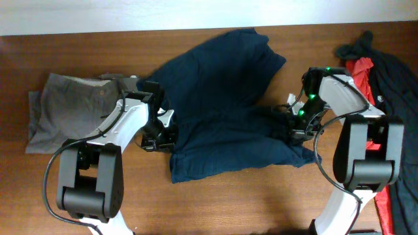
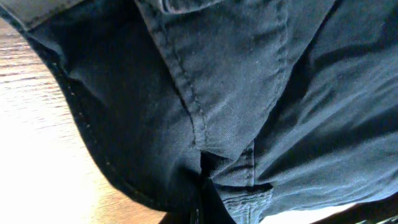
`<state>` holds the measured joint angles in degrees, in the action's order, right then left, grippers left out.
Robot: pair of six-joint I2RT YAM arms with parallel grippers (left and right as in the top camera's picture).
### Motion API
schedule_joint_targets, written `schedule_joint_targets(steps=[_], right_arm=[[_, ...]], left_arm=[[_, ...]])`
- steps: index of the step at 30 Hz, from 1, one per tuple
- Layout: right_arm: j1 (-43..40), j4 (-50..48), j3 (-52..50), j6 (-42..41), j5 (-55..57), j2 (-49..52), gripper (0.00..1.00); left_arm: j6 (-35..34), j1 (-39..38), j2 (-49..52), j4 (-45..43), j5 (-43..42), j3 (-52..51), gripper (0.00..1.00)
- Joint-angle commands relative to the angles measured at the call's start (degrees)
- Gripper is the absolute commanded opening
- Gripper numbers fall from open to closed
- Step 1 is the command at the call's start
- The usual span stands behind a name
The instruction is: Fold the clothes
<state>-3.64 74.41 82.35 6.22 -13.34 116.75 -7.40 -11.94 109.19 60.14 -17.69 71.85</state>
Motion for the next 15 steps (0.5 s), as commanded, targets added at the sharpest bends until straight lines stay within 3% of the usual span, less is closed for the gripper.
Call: schedule_joint_targets(steps=[1, 13, 15], right_arm=[[-0.9, -2.1, 0.0, -7.5, 8.6, -0.4, 0.04], [-3.9, -27.1, 9.1, -9.5, 11.2, -0.8, 0.06], [-3.9, -29.6, 9.0, -9.5, 10.8, -0.8, 0.28]], left_arm=[[-0.9, 0.1, -0.3, 0.8, 2.1, -0.3, 0.01], [-0.9, 2.4, -0.3, 2.2, 4.7, -0.3, 0.01], [-0.9, 3.0, -0.3, 2.3, 4.7, -0.3, 0.01]])
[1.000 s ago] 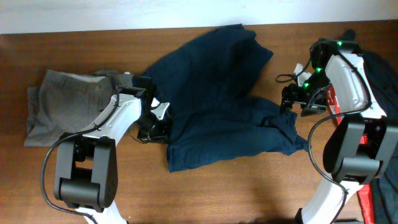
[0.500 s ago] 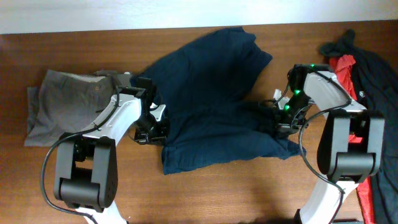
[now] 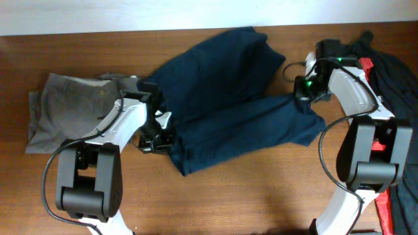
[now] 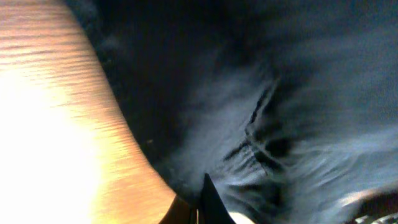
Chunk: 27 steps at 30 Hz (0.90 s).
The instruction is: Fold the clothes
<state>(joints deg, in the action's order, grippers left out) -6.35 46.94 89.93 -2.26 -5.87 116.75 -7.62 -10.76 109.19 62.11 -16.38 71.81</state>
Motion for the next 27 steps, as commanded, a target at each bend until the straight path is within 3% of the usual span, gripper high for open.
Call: schedule_joint_targets(steps=[1, 3, 5, 9, 14, 23, 27], right_arm=[[-1.2, -2.4, 1.5, -1.0, 3.3, -0.8, 0.42], [-1.2, -1.7, 1.5, -1.0, 3.5, -0.8, 0.62], [-1.8, 0.2, 1.5, -1.0, 4.9, -0.8, 0.71], [-3.2, 6.4, 1.5, -1.0, 4.9, -0.8, 0.72], [-4.7, 14.7, 1.5, 1.6, 4.7, -0.8, 0.72], [-5.4, 18.1, 1.5, 3.5, -7.8, -0.8, 0.73], [-5.4, 19.7, 1.5, 4.7, -10.4, -0.8, 0.73]], left_arm=[[-0.7, 2.2, -0.3, 0.4, 3.4, -0.2, 0.01], [-0.6, 2.7, -0.3, 0.5, 3.4, -0.2, 0.00], [-0.5, 2.8, -0.3, 0.5, 3.4, -0.2, 0.01], [-0.5, 2.8, -0.3, 0.8, 3.3, -0.2, 0.01], [1.2, 3.5, -0.5, 2.6, 3.3, 0.2, 0.10], [7.5, 4.8, -4.3, 8.2, 0.1, 7.0, 0.13], [10.0, 2.9, -7.2, 8.2, -1.8, 7.1, 0.27]])
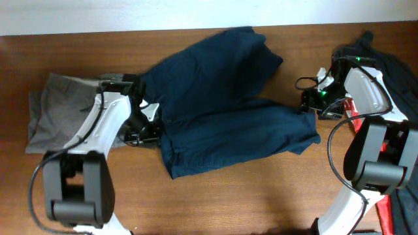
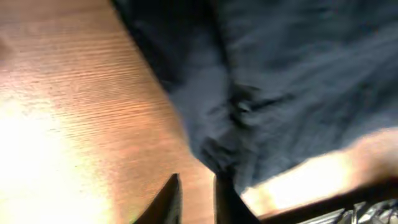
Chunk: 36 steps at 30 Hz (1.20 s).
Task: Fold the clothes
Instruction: 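Pull the trousers apart with both grippers to straighten the legs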
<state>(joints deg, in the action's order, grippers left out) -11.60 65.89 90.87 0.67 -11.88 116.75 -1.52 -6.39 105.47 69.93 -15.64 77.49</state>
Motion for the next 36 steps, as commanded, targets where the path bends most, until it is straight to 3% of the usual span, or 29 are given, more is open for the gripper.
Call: schedule_joint_targets(steps=[1, 4, 9, 18, 20, 22, 23, 30, 36], right_arm=[[-0.1, 1.2, 0.5, 2.6, -5.8, -0.8, 0.73], [-0.1, 2.5, 0.5, 4.0, -10.2, -1.0, 0.73], [-0.1, 4.8, 0.5, 6.0, -13.9, -3.0, 0.73], [-0.1, 7.6, 0.5, 5.9, -12.6, -5.7, 0.76], [-0.2, 7.6, 0.5, 4.8, -10.4, -5.7, 0.80], [-0.4, 7.6, 0.5, 4.6, -9.9, -5.7, 0.81], [-0.8, 7.6, 0.5, 4.2, -9.9, -5.7, 0.83], [-3.1, 7.7, -1.7, 3.4, -9.9, -5.7, 0.87], [-3.3, 5.9, -7.0, 3.4, -9.9, -5.7, 0.88]], left_arm=[[3.9, -2.3, -3.5, 0.2, -2.6, 1.2, 0.33], [3.7, -5.4, -3.3, -0.9, -3.3, -1.2, 0.42], [3.2, -9.2, -3.3, -2.1, -3.7, -7.7, 0.45], [-1.7, -9.5, -3.3, -10.0, -3.8, -15.1, 0.52], [-1.7, -9.6, -3.3, -10.4, -4.7, -15.6, 0.40], [-1.6, -9.6, -3.3, -10.4, -5.6, -15.6, 0.18], [-1.6, -9.6, -3.3, -10.5, -6.1, -15.6, 0.01], [-0.1, -7.4, -4.9, -8.6, -11.4, -13.9, 0.00], [1.0, -1.2, -12.6, -7.2, -12.8, -10.3, 0.00]])
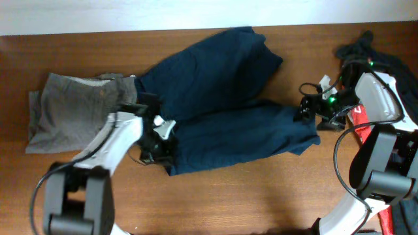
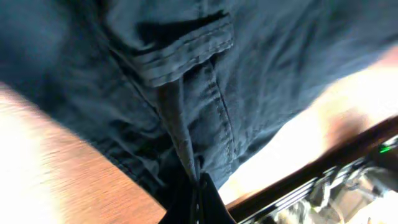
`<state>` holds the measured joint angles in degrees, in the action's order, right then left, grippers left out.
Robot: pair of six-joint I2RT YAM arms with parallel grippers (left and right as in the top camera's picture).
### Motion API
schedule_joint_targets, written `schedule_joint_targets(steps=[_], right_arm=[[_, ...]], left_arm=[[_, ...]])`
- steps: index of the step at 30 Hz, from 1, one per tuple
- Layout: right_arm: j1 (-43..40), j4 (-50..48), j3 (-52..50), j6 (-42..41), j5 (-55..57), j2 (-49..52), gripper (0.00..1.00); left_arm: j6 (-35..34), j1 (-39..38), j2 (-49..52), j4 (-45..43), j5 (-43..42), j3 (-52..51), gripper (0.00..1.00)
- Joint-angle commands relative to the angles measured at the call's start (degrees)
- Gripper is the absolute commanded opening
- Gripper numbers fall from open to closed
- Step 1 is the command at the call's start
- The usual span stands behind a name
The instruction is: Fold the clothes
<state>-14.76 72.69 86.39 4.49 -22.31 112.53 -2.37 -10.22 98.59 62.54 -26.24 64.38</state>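
Dark navy trousers (image 1: pixel 222 104) lie spread across the middle of the table, one leg reaching to the back, the other to the right. My left gripper (image 1: pixel 157 142) sits at their near left corner. In the left wrist view it (image 2: pixel 199 200) is shut on a stitched seam fold of the navy cloth (image 2: pixel 186 93). My right gripper (image 1: pixel 305 111) rests at the right end of the right-hand leg; the overhead view does not show how its fingers stand.
A folded grey garment (image 1: pixel 72 114) lies at the left, close to my left arm. A heap of dark and red clothes (image 1: pixel 372 59) sits at the right edge behind my right arm. Bare wood (image 1: pixel 248 196) runs along the front.
My left gripper was open at the trousers' left edge; it is now nearer the front, shut on their near left corner. My right gripper has shifted slightly left and forward.
First, both grippers were at the rumpled trousers, the left shut on the left edge. Then the right-hand leg lay stretched out to the right. After that the left fingers stood apart and the right gripper sat by the leg's end. Now the left grips the near corner.
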Motion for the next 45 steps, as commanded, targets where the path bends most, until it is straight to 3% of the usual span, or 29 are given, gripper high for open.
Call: schedule_joint_targets(steps=[1, 9, 12, 15, 18, 22, 28, 35, 40, 41, 43, 45], right_arm=[[-0.1, -1.6, -3.5, -0.4, 0.5, -1.4, 0.88], [0.3, -5.1, -9.6, -0.2, -0.4, -1.4, 0.87], [1.3, -5.2, -10.5, 3.7, -4.6, -1.4, 0.82], [2.1, -6.1, -10.6, 4.7, -6.2, -1.4, 0.60], [2.4, -9.4, -10.6, 4.7, -6.4, -1.4, 0.20], [1.9, -12.2, -8.3, 4.7, -9.0, -1.8, 0.07], [0.9, -14.3, 0.6, 6.6, -17.9, -4.0, 0.07], [0.9, -13.4, 13.0, 6.7, -18.0, -5.4, 0.08], [0.9, -9.8, 14.0, 6.7, -17.3, -5.3, 0.09], [0.9, -7.7, 14.0, 6.7, -16.0, -5.2, 0.17], [0.9, -3.4, 14.0, 7.0, -13.1, -5.2, 0.49], [0.9, -0.4, 13.8, 7.3, -9.9, -5.2, 0.66]], left_arm=[[2.0, 3.4, -7.0, 0.2, -2.0, 2.9, 0.00], [2.0, 7.9, -14.0, 0.3, -1.0, 2.9, 0.00], [2.0, 8.2, -14.2, 0.3, -1.0, 2.9, 0.00], [2.0, 8.2, -14.2, 0.3, -1.0, 2.9, 0.00], [1.9, 8.3, -14.3, 0.3, -0.5, 2.9, 0.00], [2.0, 9.6, -14.5, 1.7, -0.4, 3.1, 0.00], [3.3, 12.2, -15.3, 4.4, -0.2, 4.4, 0.00], [3.8, 12.7, -16.1, 5.7, 0.5, 6.1, 0.00], [4.0, 12.7, -16.1, 5.7, 0.6, 6.1, 0.00], [4.0, 12.7, -16.1, 5.7, 0.6, 6.1, 0.00], [4.0, 12.7, -16.1, 5.7, 0.6, 6.1, 0.00], [4.0, 12.7, -16.1, 5.9, 0.6, 6.1, 0.00]])
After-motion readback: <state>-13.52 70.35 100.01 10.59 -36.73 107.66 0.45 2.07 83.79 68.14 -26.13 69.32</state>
